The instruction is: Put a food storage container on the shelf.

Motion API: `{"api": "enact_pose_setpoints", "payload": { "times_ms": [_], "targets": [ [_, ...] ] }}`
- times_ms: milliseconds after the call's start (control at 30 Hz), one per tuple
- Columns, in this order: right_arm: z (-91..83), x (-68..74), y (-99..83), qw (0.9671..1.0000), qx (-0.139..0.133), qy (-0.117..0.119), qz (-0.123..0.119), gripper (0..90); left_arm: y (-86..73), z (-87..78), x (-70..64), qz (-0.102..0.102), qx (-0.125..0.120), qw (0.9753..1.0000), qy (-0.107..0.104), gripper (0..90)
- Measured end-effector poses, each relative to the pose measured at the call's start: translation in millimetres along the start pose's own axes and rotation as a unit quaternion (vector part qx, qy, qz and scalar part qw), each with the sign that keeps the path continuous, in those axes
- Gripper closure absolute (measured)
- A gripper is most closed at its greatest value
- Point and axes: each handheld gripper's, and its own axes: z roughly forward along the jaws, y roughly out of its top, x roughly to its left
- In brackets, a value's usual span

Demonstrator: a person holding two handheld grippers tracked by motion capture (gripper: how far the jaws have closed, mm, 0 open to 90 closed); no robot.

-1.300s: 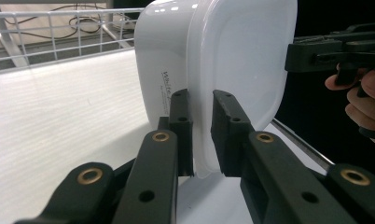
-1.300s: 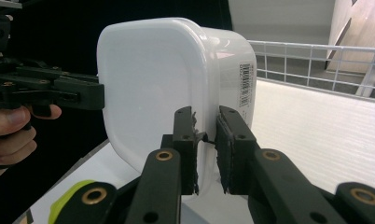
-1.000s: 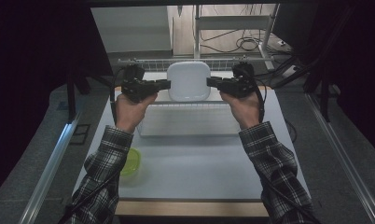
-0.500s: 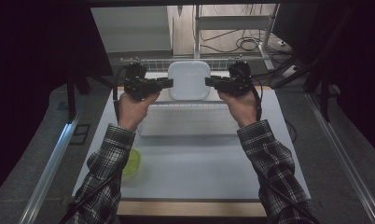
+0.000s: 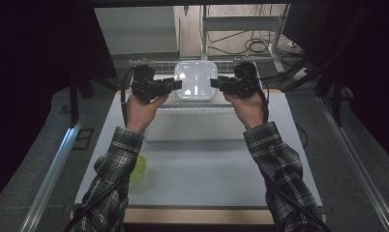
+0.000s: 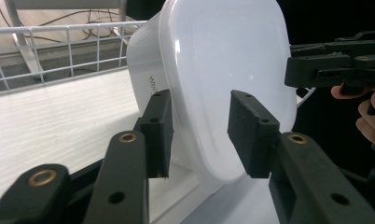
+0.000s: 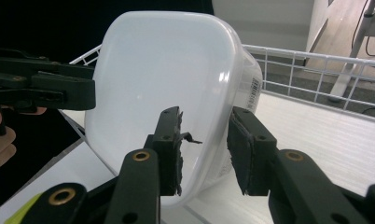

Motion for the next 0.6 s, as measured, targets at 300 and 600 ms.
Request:
{"api": "enact_pose_setpoints", "payload": {
  "times_ms": [300,600],
  "targets": [
    [3.4,-6.3,0.3,0.9999,-0.002,-0.005,0.009,56.0,-1.8,7.8,2.1,0.012,0.014,0.9996,0.019,57.6],
    [8.9,-9.2,3.9,0.9994,-0.005,-0.036,0.001,56.2,-3.3,17.4,-1.5,0.022,0.021,0.9991,0.029,54.3]
  ]
}}
